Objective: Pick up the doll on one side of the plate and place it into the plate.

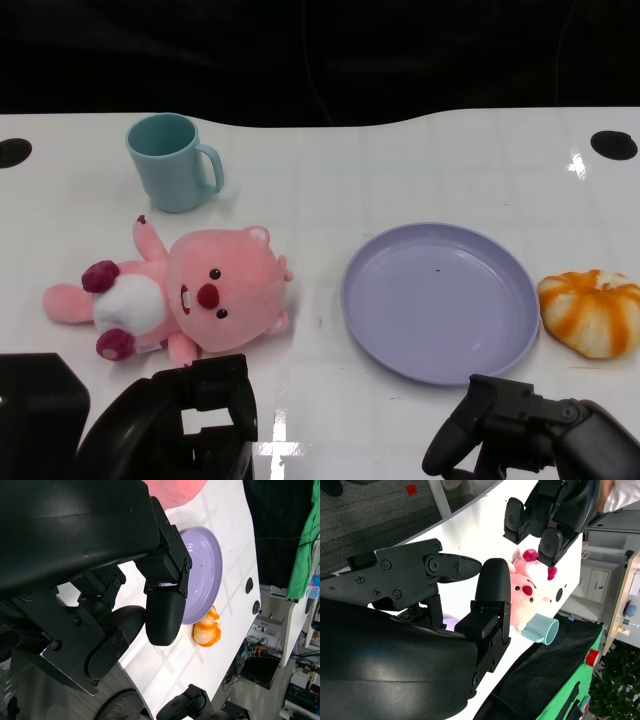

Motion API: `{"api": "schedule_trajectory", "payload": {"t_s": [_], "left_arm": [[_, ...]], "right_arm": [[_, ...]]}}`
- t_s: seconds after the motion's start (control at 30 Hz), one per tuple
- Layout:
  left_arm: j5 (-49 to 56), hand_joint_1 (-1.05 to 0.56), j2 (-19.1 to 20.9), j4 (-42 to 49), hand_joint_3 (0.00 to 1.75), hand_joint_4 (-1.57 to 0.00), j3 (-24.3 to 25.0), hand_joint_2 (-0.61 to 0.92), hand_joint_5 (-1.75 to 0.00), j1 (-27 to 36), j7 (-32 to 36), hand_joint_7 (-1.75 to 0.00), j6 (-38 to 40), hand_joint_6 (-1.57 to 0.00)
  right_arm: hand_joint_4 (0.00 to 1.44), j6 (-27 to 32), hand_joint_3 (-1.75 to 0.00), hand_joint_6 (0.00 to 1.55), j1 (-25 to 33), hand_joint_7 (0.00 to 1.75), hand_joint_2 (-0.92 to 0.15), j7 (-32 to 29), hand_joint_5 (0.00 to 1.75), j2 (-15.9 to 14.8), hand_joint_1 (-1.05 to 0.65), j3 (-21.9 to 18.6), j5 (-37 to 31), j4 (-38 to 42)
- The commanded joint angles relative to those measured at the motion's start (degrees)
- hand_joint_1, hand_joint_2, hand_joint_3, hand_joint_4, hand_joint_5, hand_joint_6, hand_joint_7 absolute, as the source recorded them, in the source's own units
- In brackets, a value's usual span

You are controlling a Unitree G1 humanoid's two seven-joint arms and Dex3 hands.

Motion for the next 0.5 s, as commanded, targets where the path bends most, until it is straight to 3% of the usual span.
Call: {"api": "schedule_trajectory", "payload": {"t_s": [0.03,0.5], "left_arm": [[0.3,-0.17,0.6,-0.1,1.55,-0.95,0.33,0.3,-1.75,-0.18,0.19,-1.7,-0.34,-0.83],[0.31,-0.17,0.57,0.15,1.54,-0.95,0.41,0.31,-1.75,-0.12,0.08,-1.69,-0.48,-0.83]], "right_arm": [[0.67,-0.13,-0.35,0.6,0.0,1.28,-0.92,-0.04,1.57,-0.43,-0.28,-0.7,0.14,-0.49],[0.67,0.05,-0.35,0.6,-0.02,1.28,-0.92,-0.03,1.57,-0.45,-0.27,-0.68,0.1,-0.74]]}}
